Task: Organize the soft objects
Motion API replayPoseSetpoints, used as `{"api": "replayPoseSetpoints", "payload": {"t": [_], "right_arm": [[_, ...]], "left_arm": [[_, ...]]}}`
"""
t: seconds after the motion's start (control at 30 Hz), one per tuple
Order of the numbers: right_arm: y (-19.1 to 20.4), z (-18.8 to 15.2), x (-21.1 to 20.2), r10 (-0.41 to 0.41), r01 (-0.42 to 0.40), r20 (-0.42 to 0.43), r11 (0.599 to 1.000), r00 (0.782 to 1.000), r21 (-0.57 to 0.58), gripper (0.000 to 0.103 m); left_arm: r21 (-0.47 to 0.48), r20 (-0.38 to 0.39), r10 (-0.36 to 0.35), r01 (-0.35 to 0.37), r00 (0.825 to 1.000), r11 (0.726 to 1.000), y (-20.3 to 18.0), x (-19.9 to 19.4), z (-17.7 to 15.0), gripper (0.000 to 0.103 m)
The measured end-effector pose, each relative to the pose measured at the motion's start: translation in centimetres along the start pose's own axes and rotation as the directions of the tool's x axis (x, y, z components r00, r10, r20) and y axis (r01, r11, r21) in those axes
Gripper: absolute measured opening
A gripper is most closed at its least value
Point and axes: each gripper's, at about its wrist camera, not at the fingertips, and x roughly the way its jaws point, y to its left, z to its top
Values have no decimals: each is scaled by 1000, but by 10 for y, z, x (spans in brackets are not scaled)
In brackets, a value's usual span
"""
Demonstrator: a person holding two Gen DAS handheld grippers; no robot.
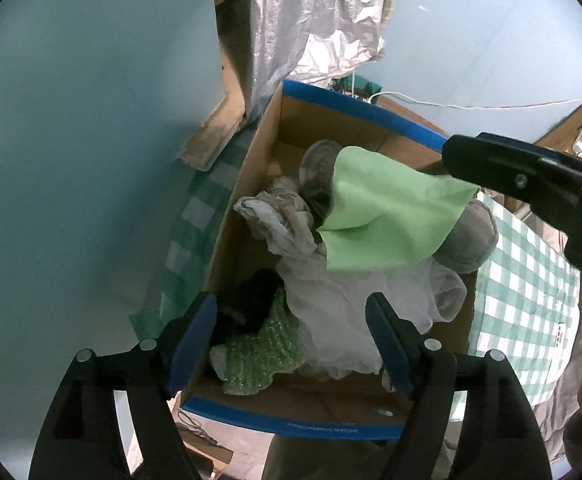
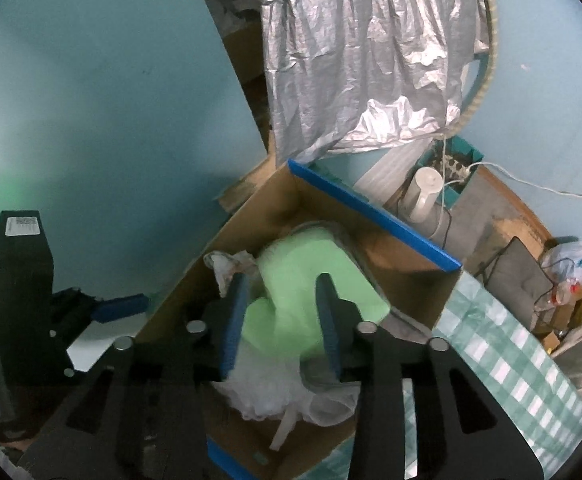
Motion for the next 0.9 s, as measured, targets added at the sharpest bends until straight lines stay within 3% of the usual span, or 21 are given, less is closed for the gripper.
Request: {"api": "replayPoseSetpoints", "payload": {"t": [0.6, 0.9], "right_arm": [[-21, -9, -54, -47, 43, 63, 997, 997, 61, 56], [-33, -18, -84, -63, 56, 81, 995, 995, 84, 59]], "left_arm": [[20, 94, 19, -21, 995, 1000, -16, -52, -5, 81], [44, 146, 11, -17, 989, 999, -32, -84, -9, 86]]}}
